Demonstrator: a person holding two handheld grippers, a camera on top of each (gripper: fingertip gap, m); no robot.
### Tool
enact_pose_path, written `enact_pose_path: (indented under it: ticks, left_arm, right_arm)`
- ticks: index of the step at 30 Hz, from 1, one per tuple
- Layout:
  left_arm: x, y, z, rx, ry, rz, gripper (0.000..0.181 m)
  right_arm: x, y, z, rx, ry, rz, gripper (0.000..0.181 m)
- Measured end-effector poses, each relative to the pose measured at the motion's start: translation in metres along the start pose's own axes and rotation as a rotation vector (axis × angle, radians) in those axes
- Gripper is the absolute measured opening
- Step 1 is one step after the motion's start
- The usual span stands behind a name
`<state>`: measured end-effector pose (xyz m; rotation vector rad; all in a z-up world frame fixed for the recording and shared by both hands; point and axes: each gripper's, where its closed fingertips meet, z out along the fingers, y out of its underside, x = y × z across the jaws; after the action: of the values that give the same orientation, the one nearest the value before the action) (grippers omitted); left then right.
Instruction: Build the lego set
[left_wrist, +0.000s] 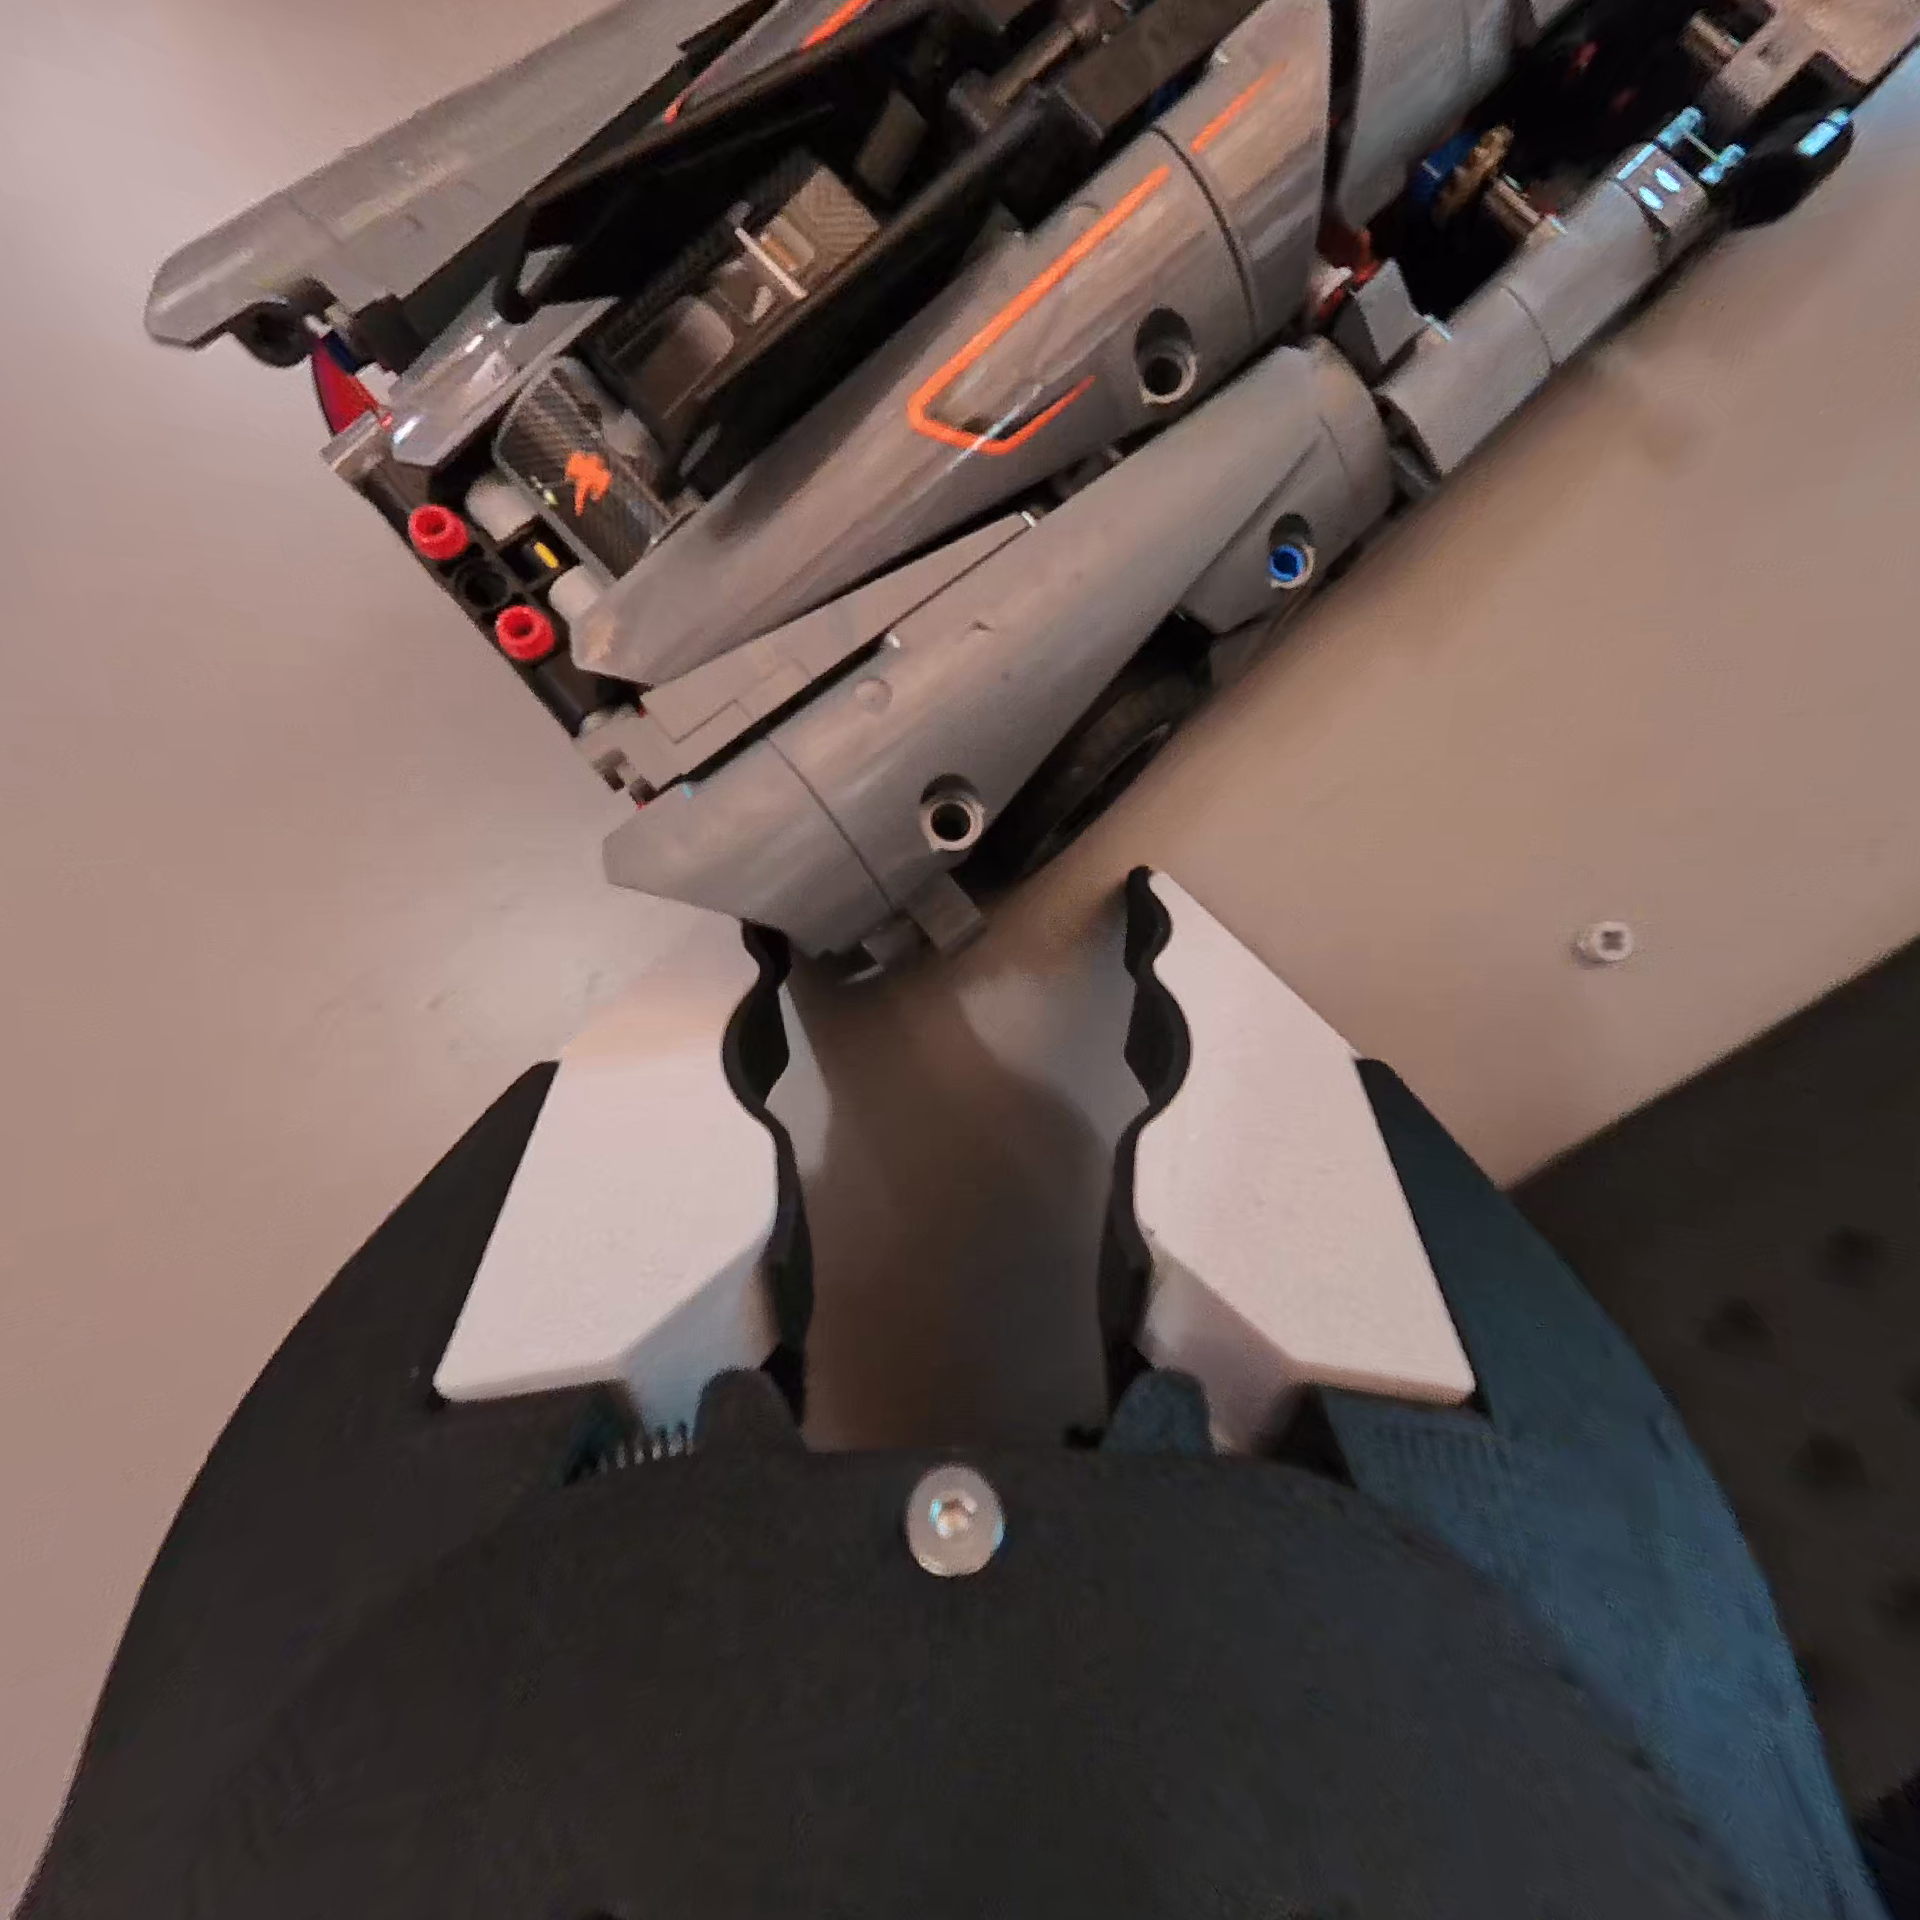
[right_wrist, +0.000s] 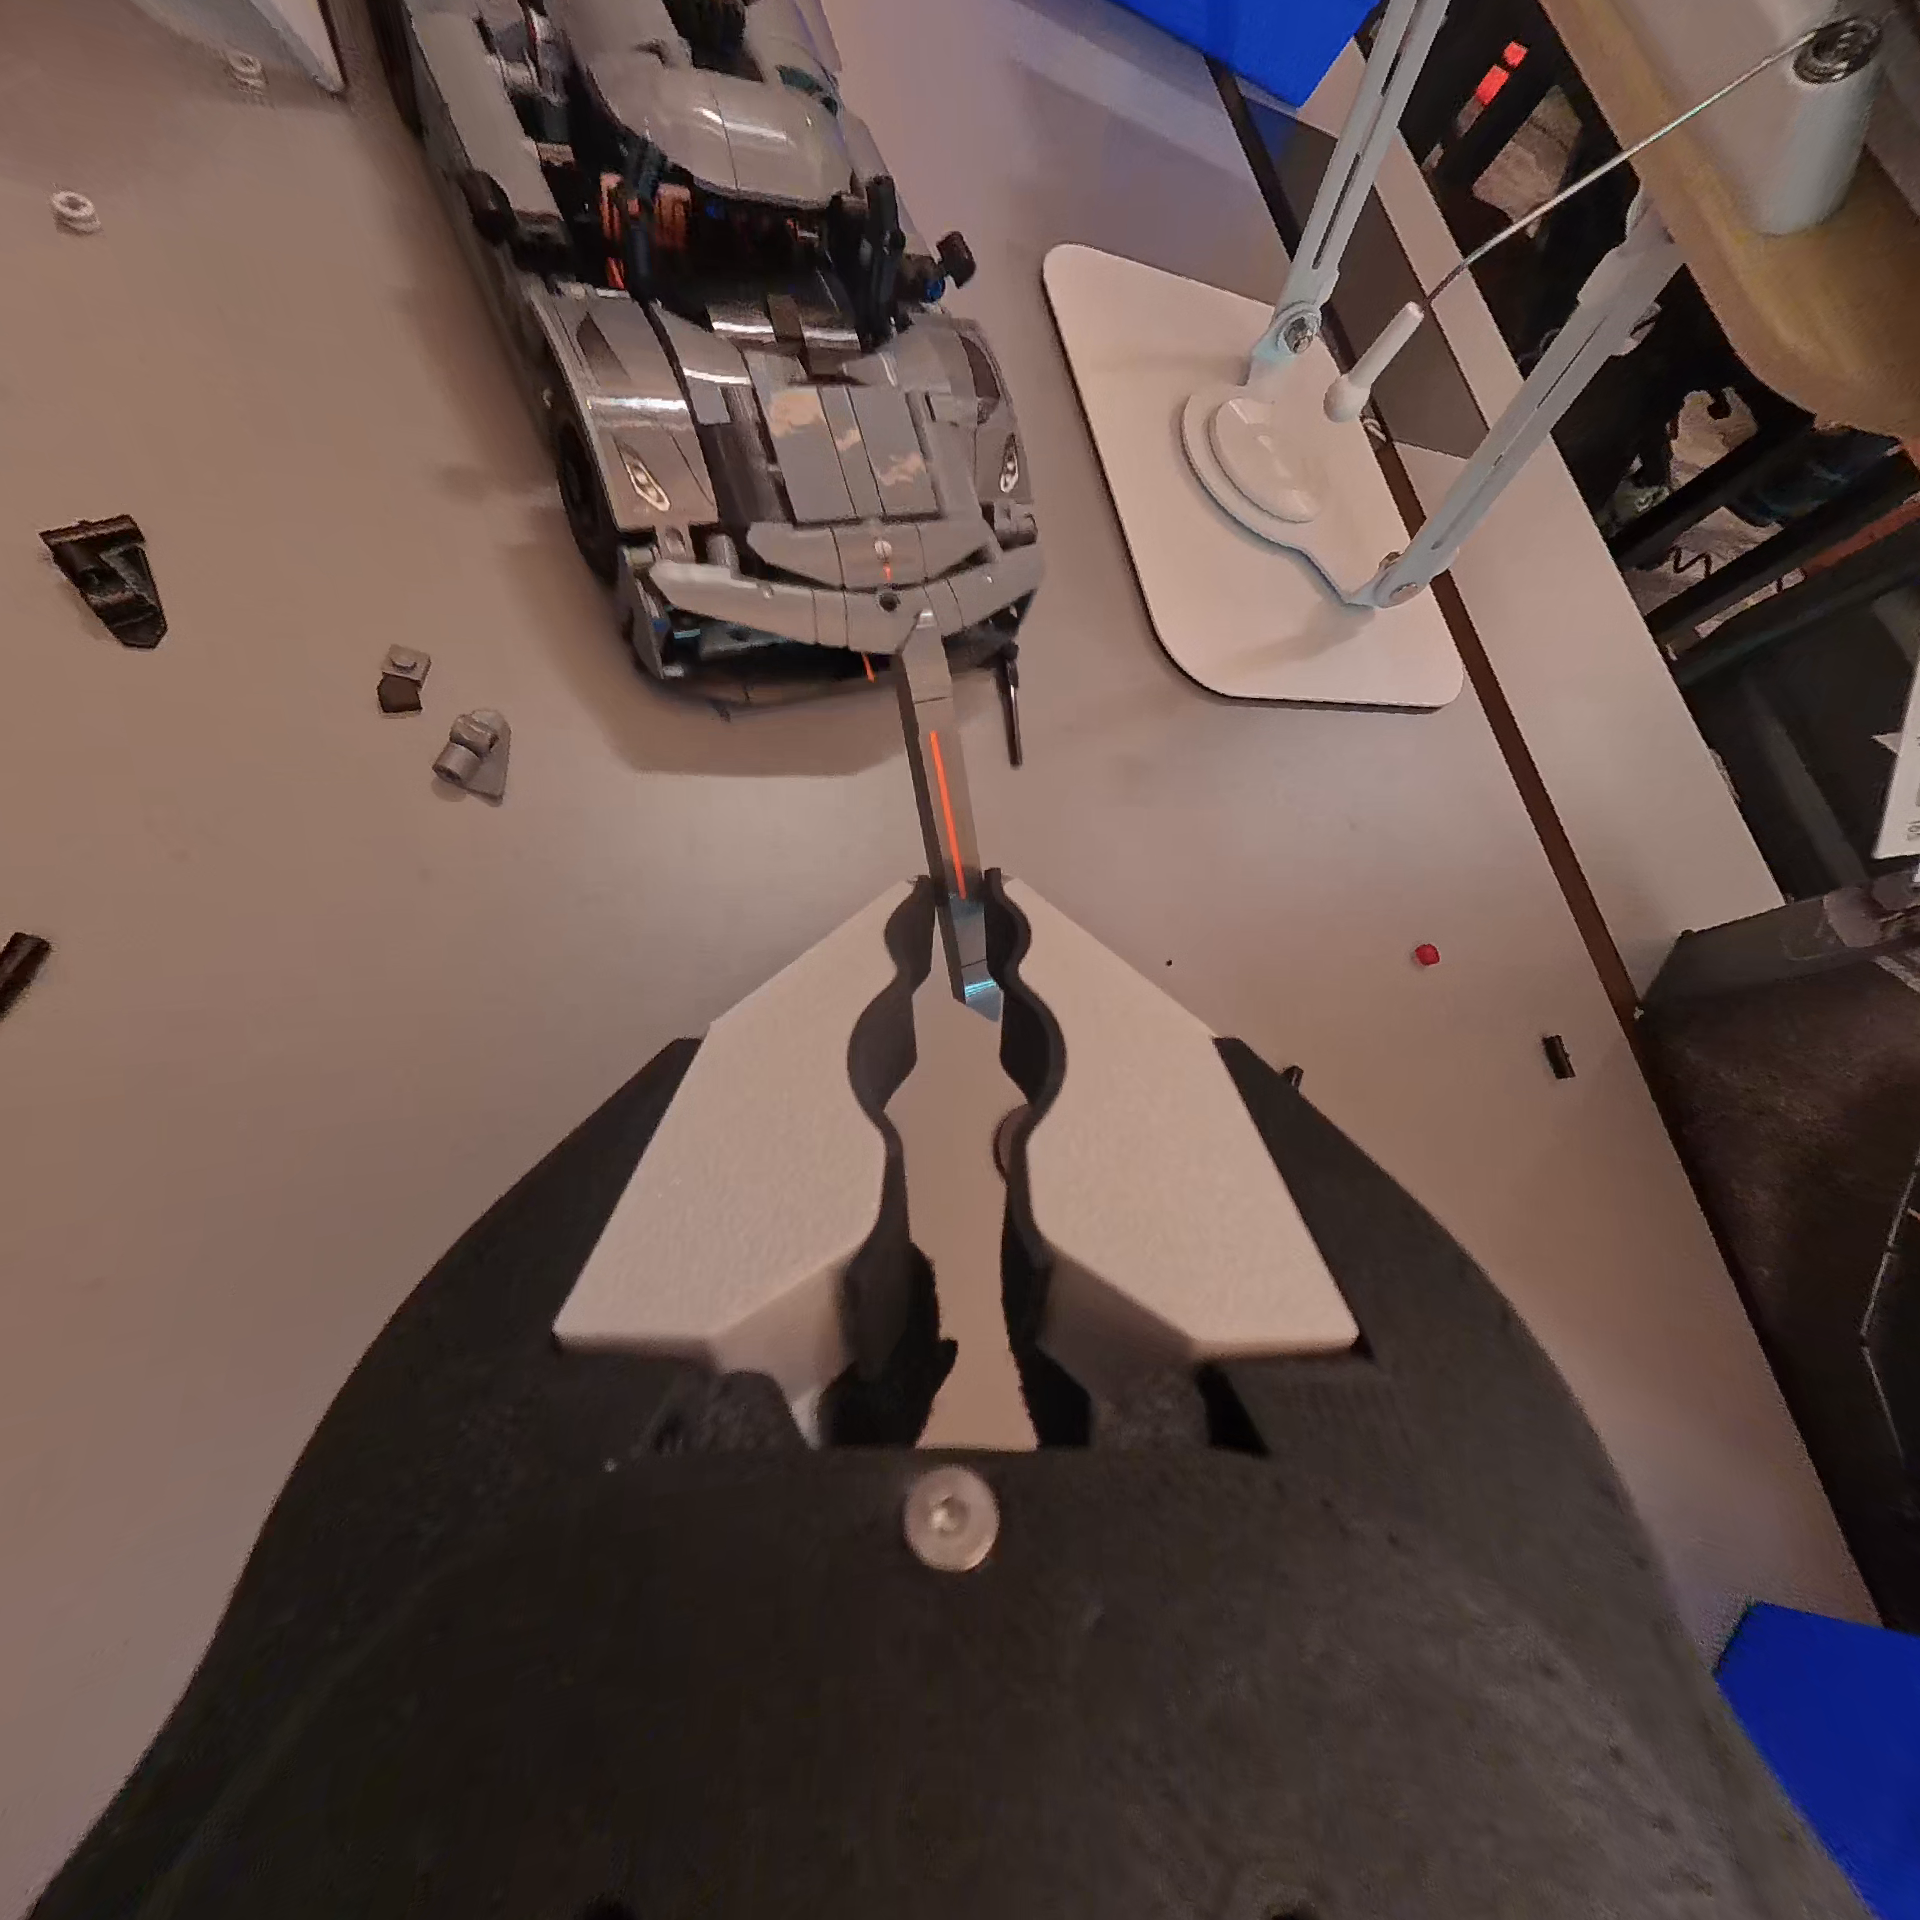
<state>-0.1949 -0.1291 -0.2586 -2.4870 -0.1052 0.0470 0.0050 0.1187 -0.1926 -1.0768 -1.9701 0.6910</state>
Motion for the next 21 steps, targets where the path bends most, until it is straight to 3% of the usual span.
enact_pose_path:
  ticks: [5, 11, 15, 21]
  left_arm:
    - [0.022, -0.012, 0.009, 0.0, 0.025, 0.055, 0.061]
    - [0.058, -0.026, 0.002, 0.084, 0.293, 0.031, 0.062]
    - [0.055, -0.043, -0.016, 0.221, 0.419, -0.074, 0.059]
    - [0.034, -0.067, -0.04, 0.419, 0.473, -0.155, 0.052]
  right_arm:
    - [0.002, 0.001, -0.002, 0.0, 0.005, -0.003, 0.007]
    - [0.009, -0.006, -0.016, 0.022, 0.053, -0.076, 0.007]
    - [0.0, -0.045, -0.027, 0.117, 0.041, -0.108, 0.007]
    - [-0.039, -0.108, 0.008, 0.073, -0.028, -0.365, 0.007]
